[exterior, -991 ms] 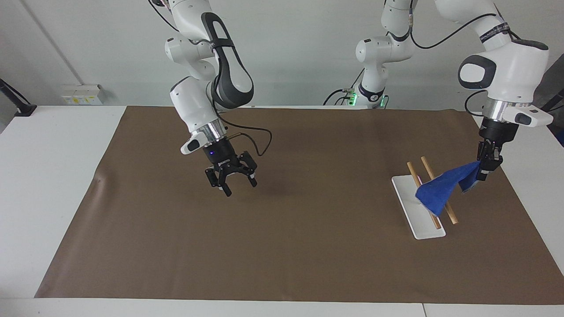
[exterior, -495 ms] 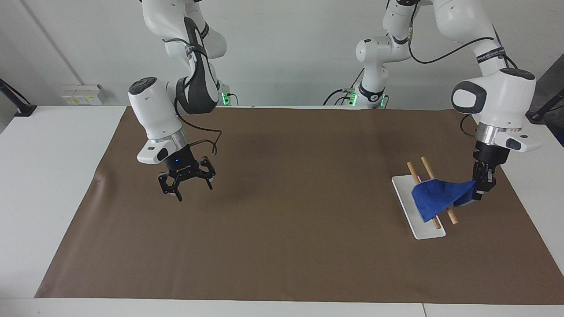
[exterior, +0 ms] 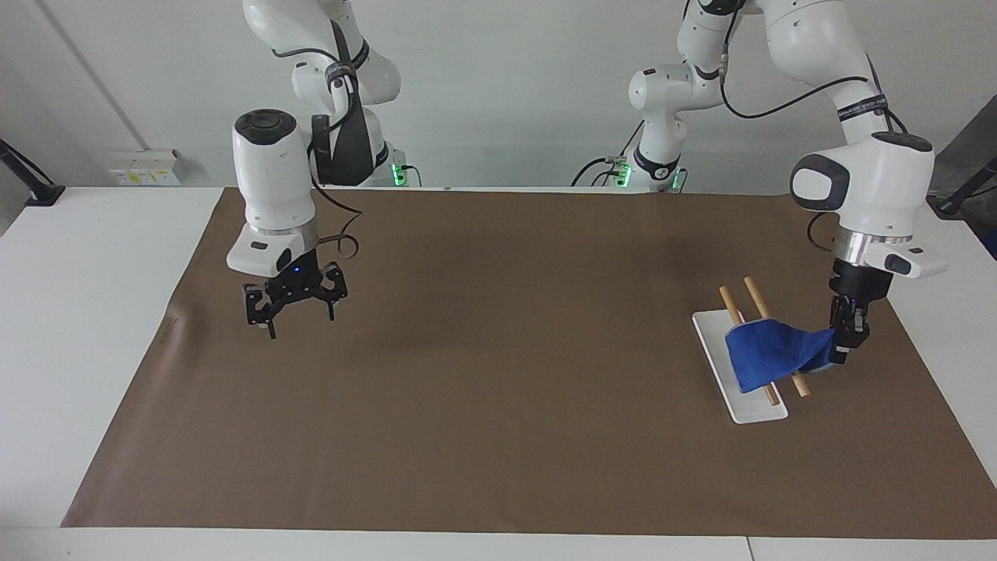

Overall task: Right arm passes towel to left arm to hang
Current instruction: 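Drape the towel over the wooden rack with the left gripper while the right gripper retracts, then open the left gripper to release the towel on the rack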

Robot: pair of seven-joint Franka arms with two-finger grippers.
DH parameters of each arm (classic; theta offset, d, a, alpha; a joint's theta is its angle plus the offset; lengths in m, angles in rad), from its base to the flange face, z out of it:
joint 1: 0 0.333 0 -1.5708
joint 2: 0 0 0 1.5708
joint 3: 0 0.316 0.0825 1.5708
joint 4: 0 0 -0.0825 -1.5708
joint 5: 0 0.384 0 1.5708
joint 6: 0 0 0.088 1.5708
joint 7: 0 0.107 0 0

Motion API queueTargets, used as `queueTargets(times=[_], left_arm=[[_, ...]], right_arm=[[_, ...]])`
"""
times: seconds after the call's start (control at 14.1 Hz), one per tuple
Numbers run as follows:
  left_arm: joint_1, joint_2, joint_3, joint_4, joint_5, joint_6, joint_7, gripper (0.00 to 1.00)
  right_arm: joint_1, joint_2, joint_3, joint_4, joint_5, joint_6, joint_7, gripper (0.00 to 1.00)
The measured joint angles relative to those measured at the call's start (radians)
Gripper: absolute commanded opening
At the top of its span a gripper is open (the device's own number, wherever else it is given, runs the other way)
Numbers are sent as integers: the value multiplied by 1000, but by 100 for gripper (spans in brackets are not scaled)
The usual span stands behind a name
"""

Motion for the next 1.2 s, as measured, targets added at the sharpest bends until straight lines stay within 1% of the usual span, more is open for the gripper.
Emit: queueTargets(times=[0.07, 0.14, 0.21, 0.28, 0.35, 0.42, 0.5, 0.57, 0.64, 0.78, 0.85, 0.99, 1.13, 1.2], left_arm=[[0, 14, -1, 0, 0, 6, 1, 0], [0, 23, 0, 0, 0, 9, 1, 16], [0, 27, 1, 0, 0, 10, 1, 43], [0, 28, 3, 0, 0, 10, 1, 56], [1, 28, 4, 0, 0, 10, 1, 67], [1, 28, 7, 1, 0, 10, 1, 83], [2, 28, 9, 4, 0, 10, 1, 94], [3, 28, 12, 12, 0, 10, 0, 99], [4, 31, 15, 27, -1, 10, -1, 100], [17, 40, 18, 72, -1, -5, -2, 100], [25, 46, 18, 102, -1, -37, -2, 100], [35, 61, 19, 180, -1, -148, -2, 100], [39, 75, 19, 276, -1, -299, -2, 100], [39, 78, 17, 308, -1, -366, -2, 100]], right_arm=[[0, -19, 0, 10, 0, -46, 50, 100], [0, -37, 0, 25, 5, -97, 101, 100], [-2, -52, -1, 47, 20, -156, 154, 100], [-10, -62, -2, 72, 50, -208, 187, 100], [-23, -68, -3, 95, 83, -251, 204, 100], [-39, -70, -5, 115, 109, -286, 213, 100], [-56, -72, -8, 139, 132, -329, 224, 100], [-68, -72, -14, 163, 151, -375, 239, 100], [-73, -73, -22, 182, 163, -413, 259, 100], [-75, -75, -40, 199, 203, -461, 304, 100], [-75, -77, -46, 198, 217, -469, 320, 100], [-75, -77, -49, 193, 225, -469, 332, 100], [-75, -77, -49, 187, 225, -469, 334, 100], [-75, -77, -49, 185, 225, -469, 334, 100]])
